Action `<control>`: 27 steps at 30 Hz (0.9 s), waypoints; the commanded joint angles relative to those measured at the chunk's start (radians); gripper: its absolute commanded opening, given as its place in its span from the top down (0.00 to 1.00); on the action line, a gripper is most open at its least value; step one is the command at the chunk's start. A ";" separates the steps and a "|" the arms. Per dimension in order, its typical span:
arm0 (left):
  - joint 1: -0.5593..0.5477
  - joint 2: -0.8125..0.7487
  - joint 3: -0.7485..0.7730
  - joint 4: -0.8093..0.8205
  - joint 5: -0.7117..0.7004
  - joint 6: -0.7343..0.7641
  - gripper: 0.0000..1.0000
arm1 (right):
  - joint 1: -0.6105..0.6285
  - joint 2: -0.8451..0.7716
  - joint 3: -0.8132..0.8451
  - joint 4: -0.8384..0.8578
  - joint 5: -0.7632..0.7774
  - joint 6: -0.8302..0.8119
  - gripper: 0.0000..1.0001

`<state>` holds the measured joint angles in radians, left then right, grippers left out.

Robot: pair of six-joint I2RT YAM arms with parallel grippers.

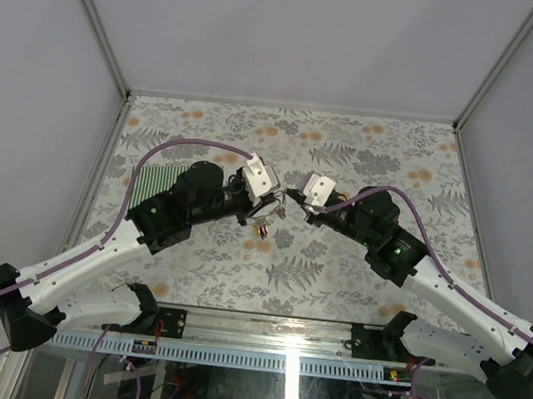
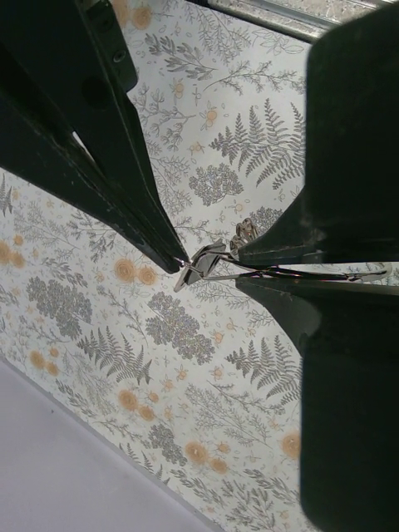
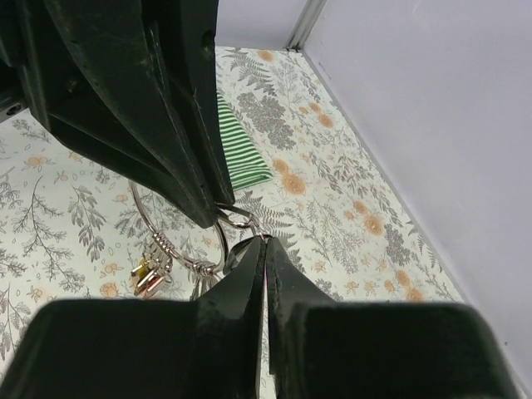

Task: Put the keys on the keyring

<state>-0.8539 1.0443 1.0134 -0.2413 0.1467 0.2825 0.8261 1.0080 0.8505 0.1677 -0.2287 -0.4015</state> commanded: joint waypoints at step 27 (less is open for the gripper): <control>0.004 -0.001 0.044 -0.013 0.151 0.012 1.00 | 0.001 -0.085 0.033 0.017 0.031 0.027 0.68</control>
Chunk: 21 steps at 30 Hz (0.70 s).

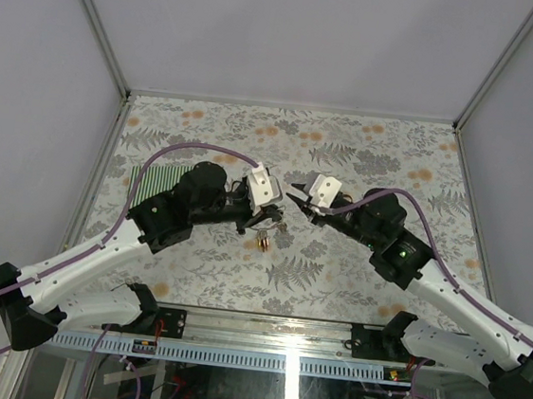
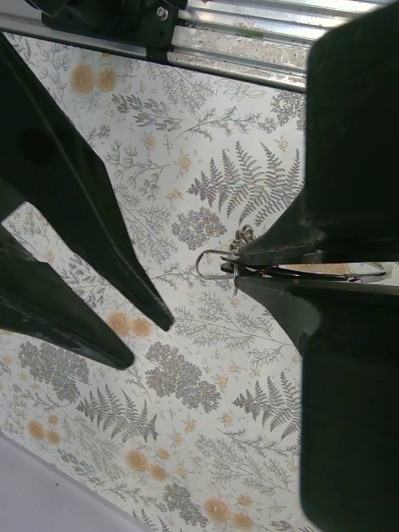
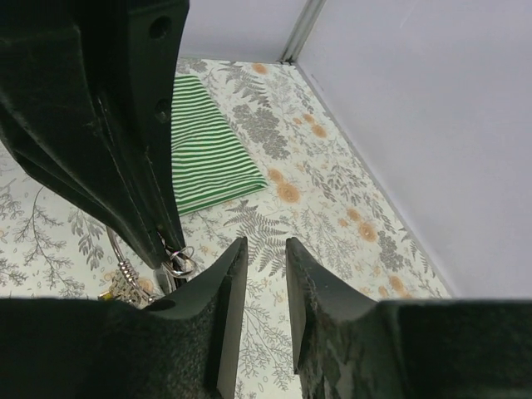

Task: Put the keys on the keyring

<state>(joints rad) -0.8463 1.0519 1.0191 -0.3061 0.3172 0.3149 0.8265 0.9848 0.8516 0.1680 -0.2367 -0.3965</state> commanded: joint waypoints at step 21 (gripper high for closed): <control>-0.002 -0.047 -0.002 0.159 -0.197 -0.099 1.00 | 0.000 0.023 0.246 -0.347 0.261 0.940 0.50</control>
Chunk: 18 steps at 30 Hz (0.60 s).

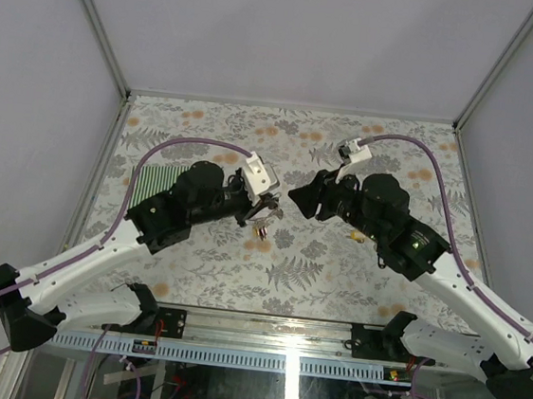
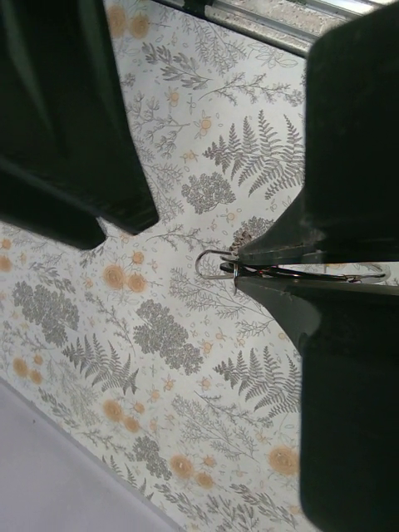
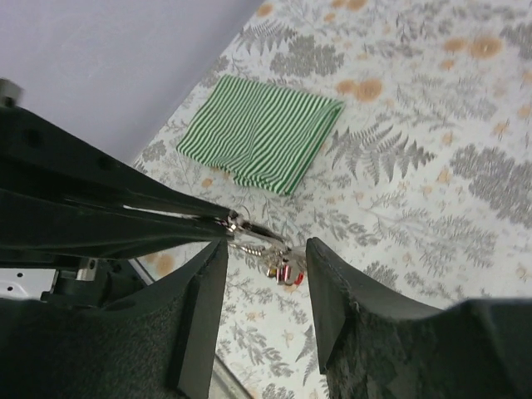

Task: Put the keys on the keyring

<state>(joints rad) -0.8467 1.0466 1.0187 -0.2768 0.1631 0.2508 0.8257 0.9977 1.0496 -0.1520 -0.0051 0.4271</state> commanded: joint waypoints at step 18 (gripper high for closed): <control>-0.003 -0.250 -0.128 0.367 0.017 -0.441 1.00 | 0.001 -0.115 -0.048 0.036 -0.418 -0.421 0.50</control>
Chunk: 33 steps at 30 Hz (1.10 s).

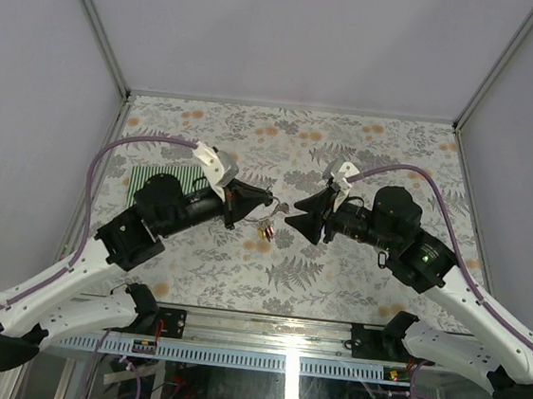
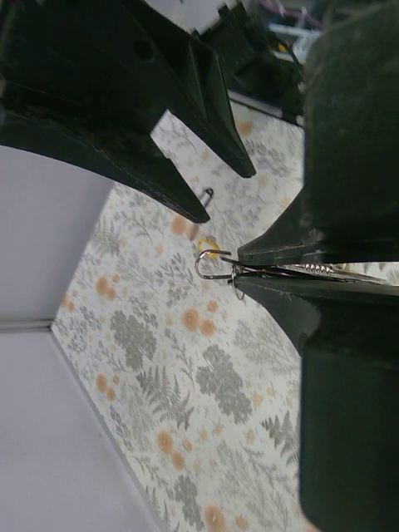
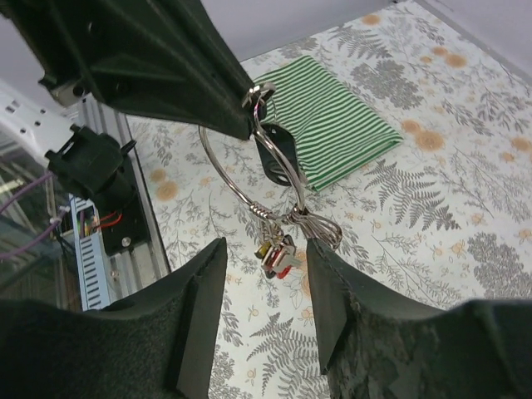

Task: Put the keys on the keyring

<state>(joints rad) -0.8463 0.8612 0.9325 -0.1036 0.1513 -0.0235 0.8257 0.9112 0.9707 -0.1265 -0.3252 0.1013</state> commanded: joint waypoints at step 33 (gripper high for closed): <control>-0.004 -0.128 -0.145 0.335 0.241 -0.340 1.00 | 0.001 -0.012 0.027 0.116 -0.368 -0.039 0.72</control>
<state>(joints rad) -0.8467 0.7353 0.7971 0.1303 0.3912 -0.3492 0.8253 0.8986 0.9710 -0.0998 -0.6392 0.0349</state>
